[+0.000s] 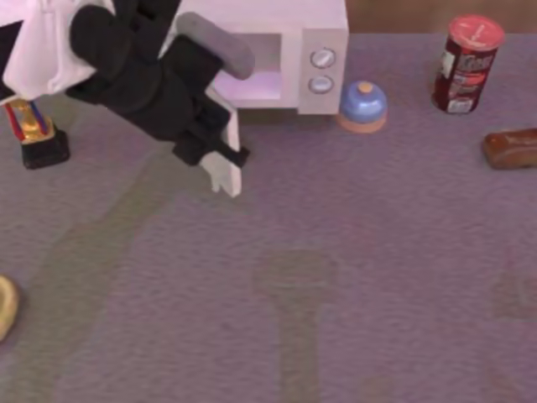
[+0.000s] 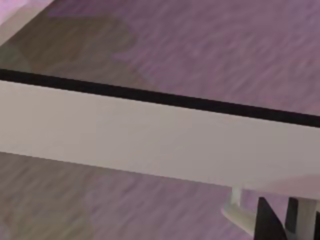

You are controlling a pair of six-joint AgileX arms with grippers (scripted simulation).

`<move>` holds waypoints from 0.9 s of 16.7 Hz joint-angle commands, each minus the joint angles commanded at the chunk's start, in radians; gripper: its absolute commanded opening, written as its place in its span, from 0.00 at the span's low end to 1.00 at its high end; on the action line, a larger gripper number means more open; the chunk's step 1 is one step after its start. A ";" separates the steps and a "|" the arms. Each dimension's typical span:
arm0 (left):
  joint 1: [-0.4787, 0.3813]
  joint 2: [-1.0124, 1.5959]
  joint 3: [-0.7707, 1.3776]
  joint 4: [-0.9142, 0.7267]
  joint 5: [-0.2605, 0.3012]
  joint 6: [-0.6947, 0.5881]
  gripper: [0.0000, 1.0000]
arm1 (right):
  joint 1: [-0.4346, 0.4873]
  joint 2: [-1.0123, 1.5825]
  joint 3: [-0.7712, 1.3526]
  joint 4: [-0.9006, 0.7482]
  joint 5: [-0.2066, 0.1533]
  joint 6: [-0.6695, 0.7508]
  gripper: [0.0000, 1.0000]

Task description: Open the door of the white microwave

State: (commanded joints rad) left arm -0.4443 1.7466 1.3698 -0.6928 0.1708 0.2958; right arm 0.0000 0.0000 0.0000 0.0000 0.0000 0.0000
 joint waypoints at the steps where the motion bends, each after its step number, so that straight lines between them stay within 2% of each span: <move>1: 0.011 -0.008 -0.005 -0.002 0.013 0.028 0.00 | 0.000 0.000 0.000 0.000 0.000 0.000 1.00; 5: 0.043 -0.027 -0.027 -0.016 0.052 0.105 0.00 | 0.000 0.000 0.000 0.000 0.000 0.000 1.00; 15: 0.043 -0.027 -0.028 -0.016 0.053 0.105 0.00 | 0.000 0.000 0.000 0.000 0.000 0.000 1.00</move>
State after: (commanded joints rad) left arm -0.4011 1.7193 1.3423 -0.7085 0.2235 0.4009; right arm 0.0000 0.0000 0.0000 0.0000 0.0000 0.0000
